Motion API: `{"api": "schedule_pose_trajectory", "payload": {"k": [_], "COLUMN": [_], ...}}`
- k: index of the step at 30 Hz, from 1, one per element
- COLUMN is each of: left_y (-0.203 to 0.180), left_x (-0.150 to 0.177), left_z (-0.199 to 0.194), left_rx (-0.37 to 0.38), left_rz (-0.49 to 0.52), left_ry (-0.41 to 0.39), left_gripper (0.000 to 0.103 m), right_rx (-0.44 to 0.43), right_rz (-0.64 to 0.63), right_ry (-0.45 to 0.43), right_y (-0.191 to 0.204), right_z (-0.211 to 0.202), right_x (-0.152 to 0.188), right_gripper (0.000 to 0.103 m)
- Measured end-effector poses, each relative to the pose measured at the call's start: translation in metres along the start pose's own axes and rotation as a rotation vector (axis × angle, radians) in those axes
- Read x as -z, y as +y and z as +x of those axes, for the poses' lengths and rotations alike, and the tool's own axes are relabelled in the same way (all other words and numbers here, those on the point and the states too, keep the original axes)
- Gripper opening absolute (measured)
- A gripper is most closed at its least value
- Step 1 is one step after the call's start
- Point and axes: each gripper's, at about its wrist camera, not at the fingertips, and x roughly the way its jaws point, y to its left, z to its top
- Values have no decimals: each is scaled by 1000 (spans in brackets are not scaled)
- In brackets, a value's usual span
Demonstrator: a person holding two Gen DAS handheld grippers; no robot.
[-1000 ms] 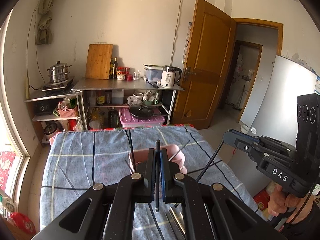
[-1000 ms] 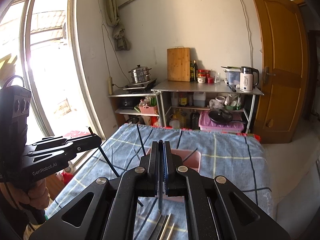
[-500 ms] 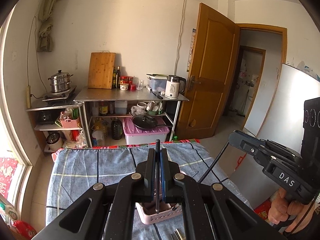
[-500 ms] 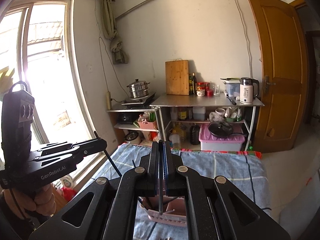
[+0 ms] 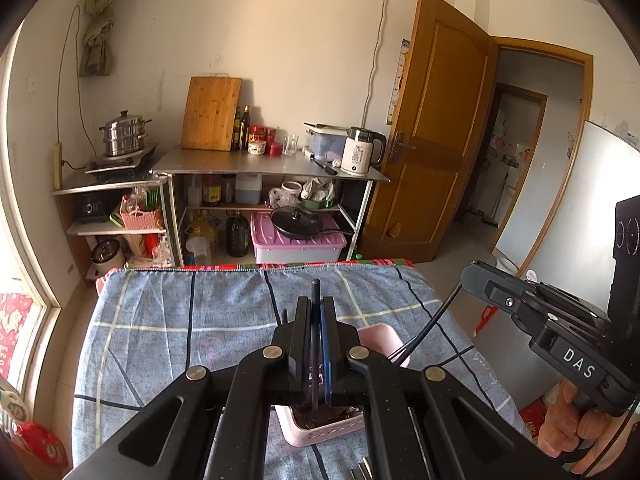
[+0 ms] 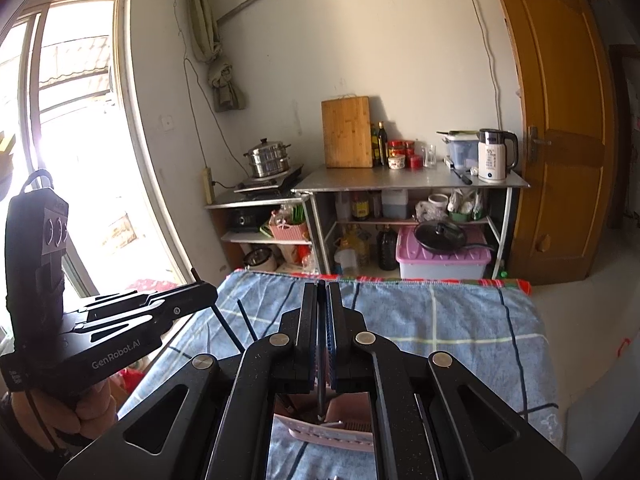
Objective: Organize utensils
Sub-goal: 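Lower the left tool's chopstick into a basket compartment while the right tool lowers its own, then open the left tool to release its chopstick while the right tool releases its own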
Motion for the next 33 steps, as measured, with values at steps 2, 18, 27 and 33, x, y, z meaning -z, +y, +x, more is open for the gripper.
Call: {"api": "schedule_pose_trajectory", "payload": {"k": [2,18,27,33], "left_y": [2,15,11,-1], "left_x": [4,23,30,54], "left_z": [5,18,-25,-57], "left_rx": [-5,-27,-44,-42], "left_rz": [-3,-30,-17,-1], "left_ry": [7,49,-23,-56], "left_gripper": [4,5,7,7], "right_rx": [0,8,15,13], "right_rz": [9,32,37,25], "right_ry": [17,113,58,39], "right_y": [-3,-20,-20,-14], "right_z": [6,21,-15,-44], "right_x": [5,30,32,50], "right_gripper": [4,5,10,14]}}
